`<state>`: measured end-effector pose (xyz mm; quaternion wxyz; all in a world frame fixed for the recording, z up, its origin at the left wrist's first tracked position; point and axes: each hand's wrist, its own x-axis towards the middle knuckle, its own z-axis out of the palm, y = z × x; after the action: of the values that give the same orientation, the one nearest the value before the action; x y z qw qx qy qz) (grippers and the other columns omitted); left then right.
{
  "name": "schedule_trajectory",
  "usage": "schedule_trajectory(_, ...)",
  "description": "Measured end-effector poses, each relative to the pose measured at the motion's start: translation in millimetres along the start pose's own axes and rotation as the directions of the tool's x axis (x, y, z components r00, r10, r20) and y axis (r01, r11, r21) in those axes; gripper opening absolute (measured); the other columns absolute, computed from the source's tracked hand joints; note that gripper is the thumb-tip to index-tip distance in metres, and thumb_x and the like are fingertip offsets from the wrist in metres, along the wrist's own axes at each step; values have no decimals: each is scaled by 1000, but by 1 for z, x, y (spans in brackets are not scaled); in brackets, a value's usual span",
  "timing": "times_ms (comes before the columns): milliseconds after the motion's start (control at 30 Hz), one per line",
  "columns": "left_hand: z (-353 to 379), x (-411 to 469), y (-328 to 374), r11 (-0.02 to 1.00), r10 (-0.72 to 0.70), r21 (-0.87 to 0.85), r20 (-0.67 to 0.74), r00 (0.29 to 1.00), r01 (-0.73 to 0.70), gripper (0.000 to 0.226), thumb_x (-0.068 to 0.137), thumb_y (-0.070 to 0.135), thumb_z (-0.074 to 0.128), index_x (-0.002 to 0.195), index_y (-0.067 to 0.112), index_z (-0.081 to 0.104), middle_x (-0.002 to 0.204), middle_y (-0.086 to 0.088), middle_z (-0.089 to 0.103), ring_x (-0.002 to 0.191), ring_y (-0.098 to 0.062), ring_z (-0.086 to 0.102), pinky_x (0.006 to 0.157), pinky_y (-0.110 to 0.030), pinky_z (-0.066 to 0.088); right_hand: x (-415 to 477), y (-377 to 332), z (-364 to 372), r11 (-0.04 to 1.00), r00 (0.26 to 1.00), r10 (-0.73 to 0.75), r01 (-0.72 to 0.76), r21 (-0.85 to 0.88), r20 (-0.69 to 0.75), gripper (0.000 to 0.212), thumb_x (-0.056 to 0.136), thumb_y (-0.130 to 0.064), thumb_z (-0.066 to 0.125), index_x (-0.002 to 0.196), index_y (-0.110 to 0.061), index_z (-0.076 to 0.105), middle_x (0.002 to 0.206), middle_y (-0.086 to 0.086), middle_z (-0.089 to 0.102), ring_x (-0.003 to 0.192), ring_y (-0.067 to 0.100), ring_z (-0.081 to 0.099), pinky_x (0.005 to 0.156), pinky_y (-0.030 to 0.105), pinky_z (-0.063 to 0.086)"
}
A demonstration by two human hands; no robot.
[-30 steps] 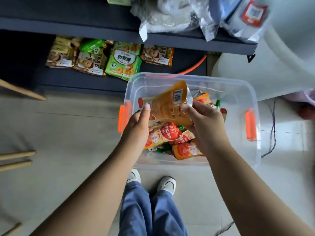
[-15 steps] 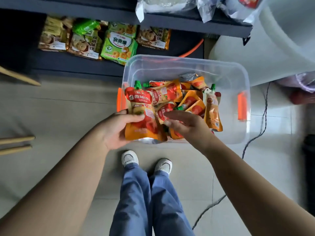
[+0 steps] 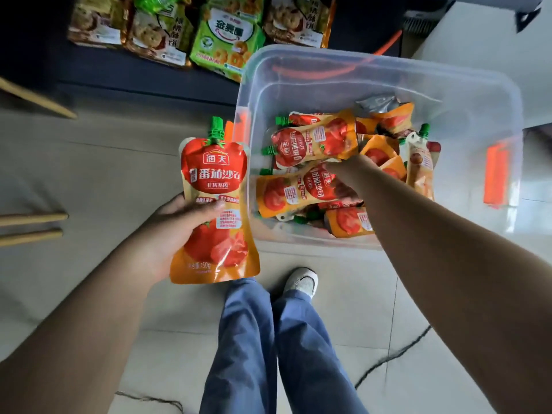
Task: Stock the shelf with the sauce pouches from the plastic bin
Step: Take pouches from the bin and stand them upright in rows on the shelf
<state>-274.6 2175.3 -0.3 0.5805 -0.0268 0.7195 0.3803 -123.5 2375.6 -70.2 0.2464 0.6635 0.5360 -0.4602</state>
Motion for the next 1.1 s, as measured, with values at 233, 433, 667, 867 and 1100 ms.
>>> schedule_trajectory(233, -5, 11, -7, 999, 14, -47, 50, 999, -11, 48, 56, 28, 77, 102, 26, 65, 101, -4, 72, 91, -23, 68, 88, -40, 49, 5, 23, 61, 696, 942, 230, -335, 635, 245, 52, 82, -39, 65, 118, -5, 51, 90, 9, 56, 73, 18, 55, 55, 26, 50)
schedule_trajectory(433, -8, 17, -10, 998, 38, -56, 84, 996, -33, 41, 53, 24, 78, 91, 27, 65, 81, 4, 75, 75, -16, 71, 83, -39, 51, 13, 9, 75, 519, 898, 200, -437, 735, 393, 60, 83, -43, 62, 125, -3, 47, 112, 11, 61, 83, 23, 62, 56, 26, 54)
schedule_trajectory(667, -13, 17, -6, 999, 40, -30, 102, 994, -37, 36, 53, 34, 76, 88, 31, 68, 90, 3, 75, 93, -24, 68, 96, -48, 46, 16, 6, 82, 765, 978, 205, -132, 631, -43, 39, 77, -33, 70, 101, -4, 61, 96, 8, 67, 88, 27, 66, 84, 41, 55)
schedule_trajectory(867, -27, -9, 37, 987, 148, -88, 195, 970, -133, 46, 55, 18, 78, 98, 24, 63, 99, -1, 70, 97, -24, 64, 96, -45, 45, -68, 0, 29, 862, 928, -200, 319, 394, -314, 24, 80, -30, 68, 85, -7, 68, 94, 17, 69, 90, 32, 66, 84, 51, 53)
schedule_trajectory(1100, -80, -101, 149, 918, 396, -76, 262, 880, -390, 69, 30, 55, 83, 90, 27, 63, 78, 7, 75, 80, -16, 70, 72, -31, 52, -235, -65, -41, 585, 768, -462, 640, 497, -445, 18, 83, -4, 63, 73, -19, 64, 77, 1, 68, 69, 13, 65, 63, 28, 52)
